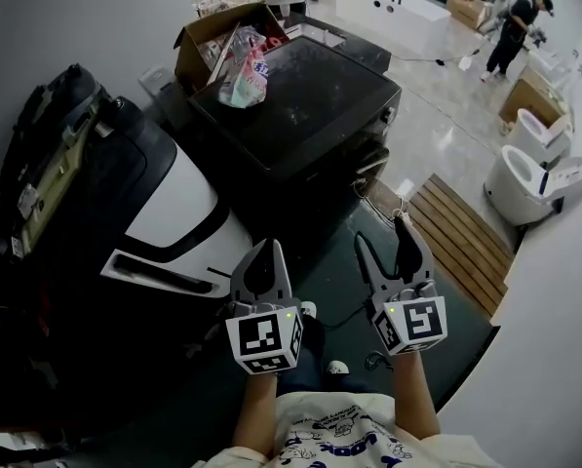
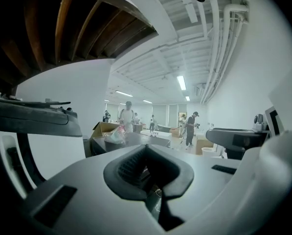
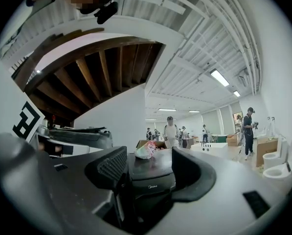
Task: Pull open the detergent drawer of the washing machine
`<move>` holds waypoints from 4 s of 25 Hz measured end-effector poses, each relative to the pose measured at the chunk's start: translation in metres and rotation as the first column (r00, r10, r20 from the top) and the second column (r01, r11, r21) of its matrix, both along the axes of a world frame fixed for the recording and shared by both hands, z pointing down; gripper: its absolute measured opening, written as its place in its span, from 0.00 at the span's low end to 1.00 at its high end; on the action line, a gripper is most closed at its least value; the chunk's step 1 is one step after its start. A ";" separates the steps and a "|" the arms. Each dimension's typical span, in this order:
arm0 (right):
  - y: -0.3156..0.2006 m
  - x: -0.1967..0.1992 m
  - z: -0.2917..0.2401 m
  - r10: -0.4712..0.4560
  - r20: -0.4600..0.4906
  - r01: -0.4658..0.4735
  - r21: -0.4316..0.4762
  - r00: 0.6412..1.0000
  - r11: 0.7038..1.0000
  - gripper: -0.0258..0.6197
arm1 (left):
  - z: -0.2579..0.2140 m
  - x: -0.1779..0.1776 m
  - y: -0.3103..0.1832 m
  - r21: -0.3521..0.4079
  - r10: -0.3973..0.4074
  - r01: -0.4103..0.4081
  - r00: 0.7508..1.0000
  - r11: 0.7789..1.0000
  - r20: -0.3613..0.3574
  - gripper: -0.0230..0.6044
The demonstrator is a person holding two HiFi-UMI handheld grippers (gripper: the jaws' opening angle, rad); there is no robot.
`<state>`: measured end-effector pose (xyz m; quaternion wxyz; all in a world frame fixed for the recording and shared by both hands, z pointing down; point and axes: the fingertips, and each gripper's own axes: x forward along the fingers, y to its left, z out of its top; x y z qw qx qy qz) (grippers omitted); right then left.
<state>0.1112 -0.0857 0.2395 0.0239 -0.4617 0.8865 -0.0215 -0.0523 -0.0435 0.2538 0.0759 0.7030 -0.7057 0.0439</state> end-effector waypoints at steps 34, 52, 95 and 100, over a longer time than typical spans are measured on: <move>-0.199 -0.127 0.120 -0.026 0.319 0.116 -0.267 0.947 0.957 0.48 | 0.096 -0.118 -0.219 -0.097 0.088 -0.084 0.996 0.992 0.035 0.06; -0.234 -0.131 0.214 -0.015 0.648 0.344 -0.385 0.761 0.856 0.46 | 0.163 -0.107 -0.245 -0.109 0.018 -0.018 1.000 0.994 -0.001 0.06; -0.280 -0.161 0.327 0.004 0.884 0.618 -0.330 0.467 0.714 0.44 | 0.253 -0.111 -0.250 -0.212 -0.002 0.000 1.000 0.977 -0.009 0.06; -0.282 -0.162 0.320 -0.006 0.926 0.656 -0.263 0.377 0.707 0.43 | 0.256 -0.113 -0.249 -0.220 -0.005 0.003 1.000 0.976 -0.009 0.06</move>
